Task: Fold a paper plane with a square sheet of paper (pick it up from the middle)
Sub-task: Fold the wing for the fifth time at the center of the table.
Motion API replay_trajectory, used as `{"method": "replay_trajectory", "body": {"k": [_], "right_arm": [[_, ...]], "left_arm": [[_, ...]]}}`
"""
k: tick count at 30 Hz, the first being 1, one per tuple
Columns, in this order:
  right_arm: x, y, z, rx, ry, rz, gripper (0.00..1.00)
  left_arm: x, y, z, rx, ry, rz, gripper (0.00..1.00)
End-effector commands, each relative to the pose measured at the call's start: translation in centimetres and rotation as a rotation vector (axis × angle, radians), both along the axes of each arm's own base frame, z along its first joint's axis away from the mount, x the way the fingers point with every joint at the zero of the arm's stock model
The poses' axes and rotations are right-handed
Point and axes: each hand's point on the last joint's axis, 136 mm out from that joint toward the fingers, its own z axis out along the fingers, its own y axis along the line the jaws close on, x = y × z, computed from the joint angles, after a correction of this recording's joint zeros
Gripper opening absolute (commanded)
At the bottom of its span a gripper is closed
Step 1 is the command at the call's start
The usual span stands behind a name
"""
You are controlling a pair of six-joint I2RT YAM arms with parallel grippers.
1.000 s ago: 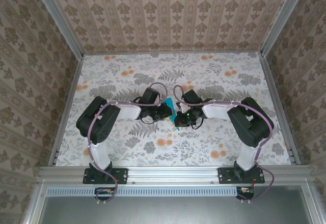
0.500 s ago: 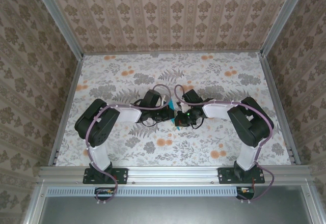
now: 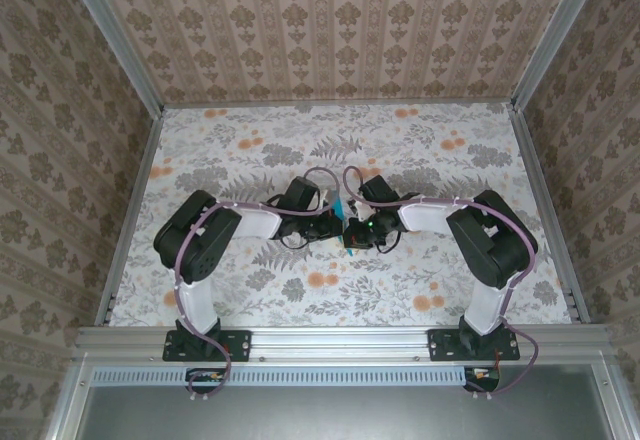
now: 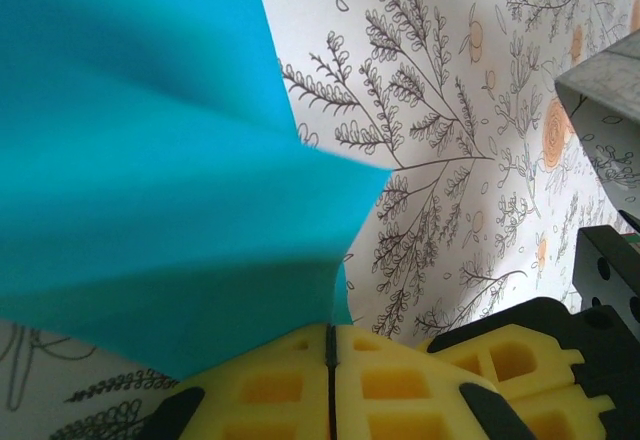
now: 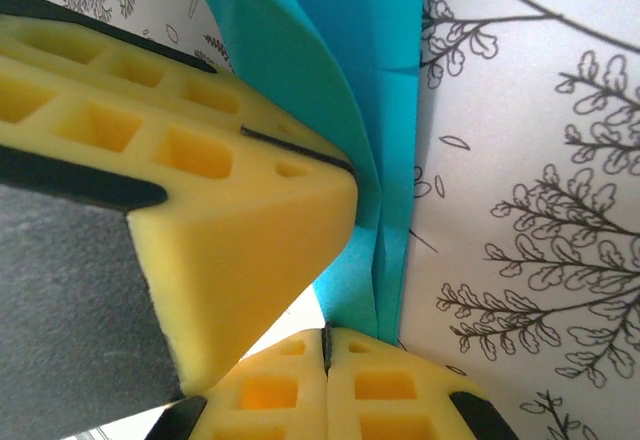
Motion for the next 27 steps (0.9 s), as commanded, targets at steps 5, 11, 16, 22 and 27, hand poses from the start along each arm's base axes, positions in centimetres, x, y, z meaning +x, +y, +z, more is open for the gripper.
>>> {"method": "replay_trajectory", "body": {"k": [5,11,16,22,27], "right_arm": [[-5.1,-5.2,-4.7,-0.192,0.179,0.011,0.03],[-6.2,-5.7,-4.9,-0.2,0.208,0.017,0.03],[-6.2,-5.7,-4.7,-0.195,0.206,0.016,0.03],[-6.2,-5.5,-4.5,-0.187,0.204,0.019,0.03],[-6.3,-5.7,-4.6,-0.193,0.208,0.018,0.03]], "left_arm": [[1.9,2.4,-1.8,0.111,-0.01,-0.003,0.08],[4.5,3.2,-1.1,0.092,-0.032,-0.003,0.08],[5.7,3.3,-0.6,0.072,-0.044,-0.014,0.09],[6.6,3.9,-0.8,0.066,-0.046,-0.001,0.09],[7.1,4.8,-1.9,0.09,-0.029,0.02,0.09]]}}
